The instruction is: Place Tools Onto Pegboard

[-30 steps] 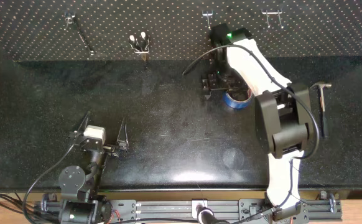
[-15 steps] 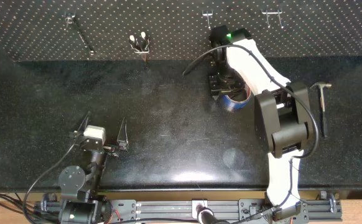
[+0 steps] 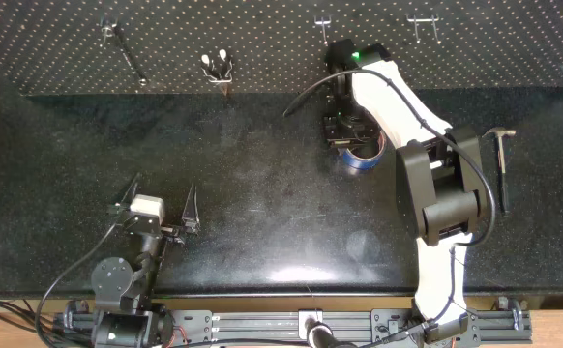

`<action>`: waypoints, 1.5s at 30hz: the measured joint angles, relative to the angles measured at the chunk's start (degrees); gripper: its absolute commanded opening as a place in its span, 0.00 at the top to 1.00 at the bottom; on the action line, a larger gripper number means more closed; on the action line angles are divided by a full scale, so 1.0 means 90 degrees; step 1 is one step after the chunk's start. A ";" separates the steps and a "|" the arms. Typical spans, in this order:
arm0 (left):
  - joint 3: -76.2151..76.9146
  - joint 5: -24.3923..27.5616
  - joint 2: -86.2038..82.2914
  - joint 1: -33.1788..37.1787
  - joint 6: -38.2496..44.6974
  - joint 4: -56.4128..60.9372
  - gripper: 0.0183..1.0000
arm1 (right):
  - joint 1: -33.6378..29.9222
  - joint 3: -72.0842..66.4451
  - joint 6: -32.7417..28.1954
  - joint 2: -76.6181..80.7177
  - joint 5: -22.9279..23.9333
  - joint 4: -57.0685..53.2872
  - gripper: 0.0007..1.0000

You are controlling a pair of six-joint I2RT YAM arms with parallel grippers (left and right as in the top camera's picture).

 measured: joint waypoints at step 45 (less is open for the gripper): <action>0.0000 0.0000 0.0000 0.0000 0.0000 0.0000 0.01 | 0.0984 -0.3334 0.1326 -0.5430 0.0527 0.6237 0.93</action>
